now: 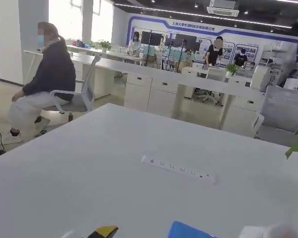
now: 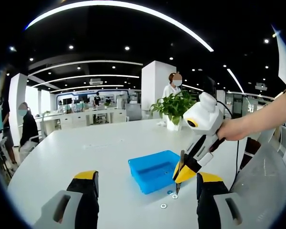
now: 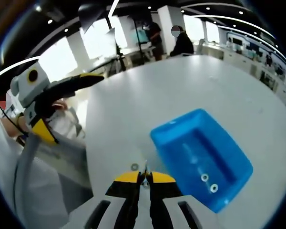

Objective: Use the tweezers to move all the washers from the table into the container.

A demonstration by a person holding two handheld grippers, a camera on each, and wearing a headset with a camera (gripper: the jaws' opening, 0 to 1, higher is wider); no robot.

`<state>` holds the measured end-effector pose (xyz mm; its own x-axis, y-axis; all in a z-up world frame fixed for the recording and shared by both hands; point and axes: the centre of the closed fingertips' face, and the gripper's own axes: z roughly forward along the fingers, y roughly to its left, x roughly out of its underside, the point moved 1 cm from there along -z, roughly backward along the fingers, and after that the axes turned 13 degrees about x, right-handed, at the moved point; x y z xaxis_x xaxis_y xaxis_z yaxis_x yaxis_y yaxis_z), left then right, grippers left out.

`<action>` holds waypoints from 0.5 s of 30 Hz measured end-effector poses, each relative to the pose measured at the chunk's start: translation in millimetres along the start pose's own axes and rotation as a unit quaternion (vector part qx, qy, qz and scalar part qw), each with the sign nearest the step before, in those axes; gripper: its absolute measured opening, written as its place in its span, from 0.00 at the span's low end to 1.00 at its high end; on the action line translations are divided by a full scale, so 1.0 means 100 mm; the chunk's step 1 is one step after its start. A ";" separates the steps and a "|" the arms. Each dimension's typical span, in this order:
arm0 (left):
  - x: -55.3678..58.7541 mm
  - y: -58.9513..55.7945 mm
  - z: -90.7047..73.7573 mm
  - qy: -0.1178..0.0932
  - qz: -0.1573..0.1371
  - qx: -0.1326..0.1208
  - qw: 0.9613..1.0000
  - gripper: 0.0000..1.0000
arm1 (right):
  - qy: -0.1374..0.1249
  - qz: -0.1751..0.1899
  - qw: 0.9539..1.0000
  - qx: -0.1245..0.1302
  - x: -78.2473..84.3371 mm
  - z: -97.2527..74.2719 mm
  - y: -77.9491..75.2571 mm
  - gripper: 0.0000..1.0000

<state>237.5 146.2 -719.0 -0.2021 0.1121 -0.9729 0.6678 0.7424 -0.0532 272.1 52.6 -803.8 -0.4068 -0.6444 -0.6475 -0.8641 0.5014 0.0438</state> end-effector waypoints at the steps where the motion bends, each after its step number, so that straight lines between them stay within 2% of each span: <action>1: 0.00 0.00 0.00 0.000 0.000 0.000 1.000 0.86 | 0.000 -0.001 1.000 0.000 0.00 0.01 0.01 0.04; 10: 0.01 -0.01 0.01 0.002 0.001 0.002 1.000 0.86 | 0.009 -0.009 1.000 -0.006 0.04 0.07 0.05 0.04; 15: 0.01 -0.01 0.00 0.003 0.001 0.002 1.000 0.86 | 0.007 -0.027 1.000 -0.007 0.06 0.06 0.11 0.04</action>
<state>237.3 145.5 -719.8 -0.2045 0.1179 -0.9717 0.6707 0.7400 -0.0514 262.1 58.1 -812.0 -0.3635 -0.6785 -0.6383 -0.8887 0.4580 0.0193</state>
